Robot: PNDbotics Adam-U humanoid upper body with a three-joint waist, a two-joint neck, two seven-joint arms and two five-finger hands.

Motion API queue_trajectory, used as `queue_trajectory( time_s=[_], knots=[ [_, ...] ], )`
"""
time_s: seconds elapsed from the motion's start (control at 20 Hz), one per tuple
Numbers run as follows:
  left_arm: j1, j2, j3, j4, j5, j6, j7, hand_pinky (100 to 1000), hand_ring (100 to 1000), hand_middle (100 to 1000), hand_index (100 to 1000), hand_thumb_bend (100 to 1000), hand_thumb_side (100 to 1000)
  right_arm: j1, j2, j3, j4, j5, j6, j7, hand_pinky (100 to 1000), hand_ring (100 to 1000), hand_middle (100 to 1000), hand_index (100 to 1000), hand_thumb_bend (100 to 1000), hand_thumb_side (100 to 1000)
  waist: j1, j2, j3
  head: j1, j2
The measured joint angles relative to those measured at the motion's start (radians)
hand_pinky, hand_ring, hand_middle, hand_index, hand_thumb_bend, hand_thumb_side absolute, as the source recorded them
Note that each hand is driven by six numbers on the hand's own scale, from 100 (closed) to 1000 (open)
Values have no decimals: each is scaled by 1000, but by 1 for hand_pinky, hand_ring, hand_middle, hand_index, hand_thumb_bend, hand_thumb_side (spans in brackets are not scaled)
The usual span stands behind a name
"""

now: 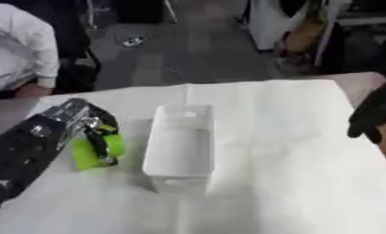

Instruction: Pick up objects on the table and place them in the box.

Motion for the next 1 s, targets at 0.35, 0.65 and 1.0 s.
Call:
queue_trajectory(
  time_s=[0.35, 0.65, 1.0],
  knots=[
    [0, 70, -13, -203, 84, -6, 14, 100, 100, 100, 309, 100, 724, 0, 0, 0, 0, 0, 0, 0, 100, 368, 478, 593, 100, 810, 2, 0, 1, 1, 0],
    [-19, 87, -8, -294, 214, -73, 221, 100, 100, 100, 295, 100, 693, 1, 0, 0, 0, 0, 0, 0, 100, 368, 478, 593, 100, 810, 3, 0, -1, 0, -13],
    [-61, 16, -50, -271, 295, -184, 472, 100, 100, 100, 306, 100, 691, -10, 2, 1, 0, -13, 1, 8, 100, 368, 478, 593, 100, 809, 6, 0, -35, 9, -49]
  ],
)
